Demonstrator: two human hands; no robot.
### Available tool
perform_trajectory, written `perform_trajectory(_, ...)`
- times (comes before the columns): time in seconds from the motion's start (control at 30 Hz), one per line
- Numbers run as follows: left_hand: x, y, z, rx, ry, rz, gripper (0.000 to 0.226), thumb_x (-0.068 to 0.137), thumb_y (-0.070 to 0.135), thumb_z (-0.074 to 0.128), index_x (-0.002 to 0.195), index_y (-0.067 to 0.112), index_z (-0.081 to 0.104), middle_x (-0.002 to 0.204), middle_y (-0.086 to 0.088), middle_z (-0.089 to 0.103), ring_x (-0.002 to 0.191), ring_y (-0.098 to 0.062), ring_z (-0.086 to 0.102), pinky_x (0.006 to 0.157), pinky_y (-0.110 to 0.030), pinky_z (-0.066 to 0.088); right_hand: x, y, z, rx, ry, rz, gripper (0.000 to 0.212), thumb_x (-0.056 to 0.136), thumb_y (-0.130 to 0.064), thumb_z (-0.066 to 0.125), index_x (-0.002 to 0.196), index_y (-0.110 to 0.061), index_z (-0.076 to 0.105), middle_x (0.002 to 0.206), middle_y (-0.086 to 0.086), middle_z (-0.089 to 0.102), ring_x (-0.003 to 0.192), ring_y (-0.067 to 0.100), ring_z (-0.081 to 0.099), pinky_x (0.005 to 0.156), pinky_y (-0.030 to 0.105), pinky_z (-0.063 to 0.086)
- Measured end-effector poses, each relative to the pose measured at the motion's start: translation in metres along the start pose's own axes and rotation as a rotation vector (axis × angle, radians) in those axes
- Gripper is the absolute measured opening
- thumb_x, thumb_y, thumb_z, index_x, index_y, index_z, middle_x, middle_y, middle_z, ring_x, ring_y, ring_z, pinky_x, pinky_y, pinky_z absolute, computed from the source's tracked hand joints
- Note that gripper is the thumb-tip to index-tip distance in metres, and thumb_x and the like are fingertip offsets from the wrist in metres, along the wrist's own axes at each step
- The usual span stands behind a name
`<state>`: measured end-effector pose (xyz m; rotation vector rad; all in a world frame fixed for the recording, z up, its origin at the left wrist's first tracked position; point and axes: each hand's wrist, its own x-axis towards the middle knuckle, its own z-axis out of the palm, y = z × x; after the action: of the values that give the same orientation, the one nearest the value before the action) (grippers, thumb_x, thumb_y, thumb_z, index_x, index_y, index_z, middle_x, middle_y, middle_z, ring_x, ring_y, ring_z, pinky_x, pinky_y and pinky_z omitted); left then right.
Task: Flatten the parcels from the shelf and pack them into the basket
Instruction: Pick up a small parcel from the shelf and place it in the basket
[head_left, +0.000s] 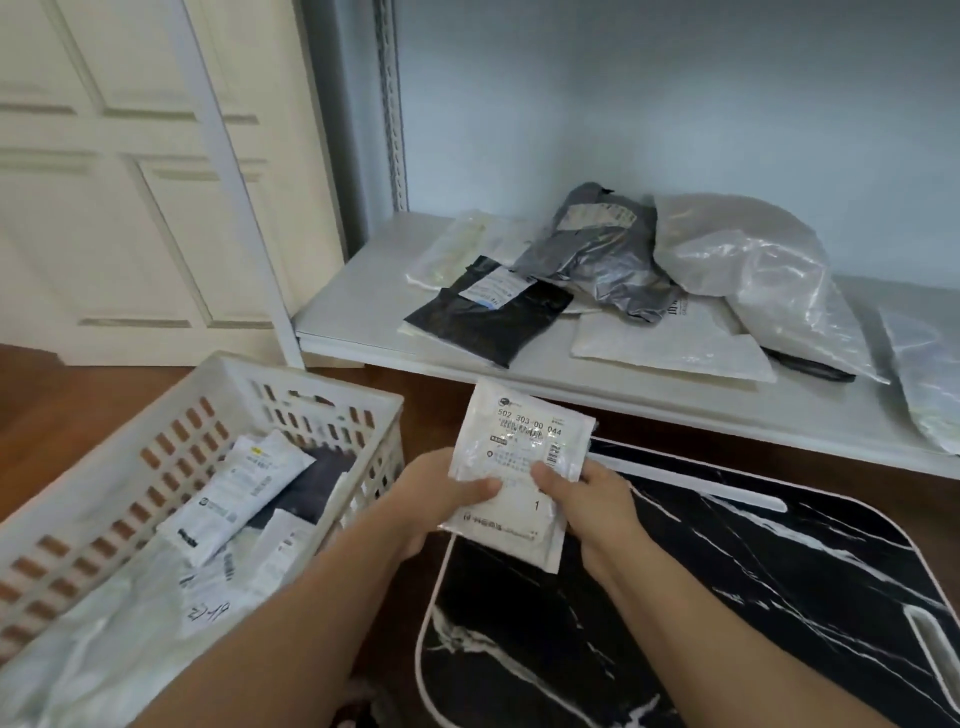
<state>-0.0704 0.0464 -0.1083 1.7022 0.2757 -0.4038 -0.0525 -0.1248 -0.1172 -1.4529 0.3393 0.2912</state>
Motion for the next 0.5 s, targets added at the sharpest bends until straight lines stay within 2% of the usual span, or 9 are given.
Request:
perform_trajectory(0.1, -0.005, 0.012, -0.042, 0.102, 0.06, 0.052, 0.016, 0.084, 0.018, 0.072, 0.099, 0.019, 0.068, 0.096, 0.004, 0.075, 0.094, -0.018, 0.07, 0.09, -0.039, 0.053, 0.004, -0.002, 0.038, 0.011, -0.07, 0.02, 0.012, 0.087, -0.02, 0.07, 0.096, -0.012, 0.071, 0.093, 0.006, 0.076, 0.087, 0.023, 0.072, 0.081, 0.041, 0.057)
perform_trajectory(0.2, -0.013, 0.017, -0.086, 0.143, 0.132, 0.102, 0.016, 0.08, 0.019, 0.076, 0.094, 0.023, 0.069, 0.091, 0.009, 0.074, 0.085, -0.008, 0.07, 0.076, -0.025, 0.053, 0.012, -0.005, 0.081, 0.056, -0.132, 0.042, 0.018, 0.089, -0.026, 0.068, 0.099, -0.011, 0.07, 0.093, 0.005, 0.076, 0.089, 0.023, 0.072, 0.085, 0.042, 0.057)
perform_trajectory(0.27, -0.014, 0.009, -0.116, -0.039, 0.214, 0.071, 0.024, 0.075, 0.014, 0.08, 0.096, 0.016, 0.07, 0.092, 0.001, 0.076, 0.081, -0.011, 0.072, 0.067, -0.024, 0.055, 0.017, -0.008, 0.11, 0.065, -0.164, 0.031, 0.012, 0.09, -0.024, 0.067, 0.097, -0.014, 0.069, 0.094, 0.003, 0.075, 0.087, 0.019, 0.072, 0.078, 0.036, 0.058)
perform_trajectory(0.33, -0.01, -0.008, -0.15, -0.376, 0.292, 0.001, 0.041, 0.072, 0.006, 0.078, 0.11, 0.003, 0.063, 0.102, -0.011, 0.073, 0.087, -0.021, 0.072, 0.066, -0.028, 0.058, 0.025, -0.01, 0.144, 0.057, -0.204, 0.021, 0.006, 0.093, -0.023, 0.064, 0.093, -0.018, 0.068, 0.094, 0.0, 0.074, 0.087, 0.015, 0.07, 0.074, 0.032, 0.058)
perform_trajectory(0.37, -0.01, -0.016, -0.161, -0.496, 0.323, -0.027, 0.041, 0.075, 0.002, 0.075, 0.113, 0.001, 0.059, 0.104, -0.013, 0.072, 0.087, -0.022, 0.072, 0.063, -0.028, 0.059, 0.027, -0.009, 0.156, 0.034, -0.225, 0.016, 0.006, 0.094, -0.022, 0.063, 0.092, -0.019, 0.067, 0.094, 0.0, 0.073, 0.088, 0.016, 0.07, 0.075, 0.033, 0.058)
perform_trajectory(0.43, -0.009, -0.036, -0.184, -0.561, 0.367, -0.082, 0.031, 0.084, -0.001, 0.066, 0.115, 0.003, 0.059, 0.105, -0.012, 0.071, 0.09, -0.021, 0.07, 0.063, -0.029, 0.06, 0.033, -0.001, 0.184, -0.1, -0.293, -0.013, 0.009, 0.096, -0.021, 0.06, 0.09, -0.021, 0.067, 0.097, 0.004, 0.073, 0.091, 0.023, 0.07, 0.081, 0.041, 0.058)
perform_trajectory(0.5, -0.008, -0.057, -0.201, -0.583, 0.411, -0.114, 0.028, 0.09, -0.002, 0.06, 0.117, 0.004, 0.058, 0.109, -0.012, 0.071, 0.098, -0.024, 0.068, 0.072, -0.034, 0.06, 0.037, 0.012, 0.208, -0.325, -0.363, -0.087, 0.012, 0.096, -0.022, 0.06, 0.086, -0.023, 0.067, 0.102, 0.007, 0.073, 0.093, 0.026, 0.069, 0.083, 0.044, 0.058)
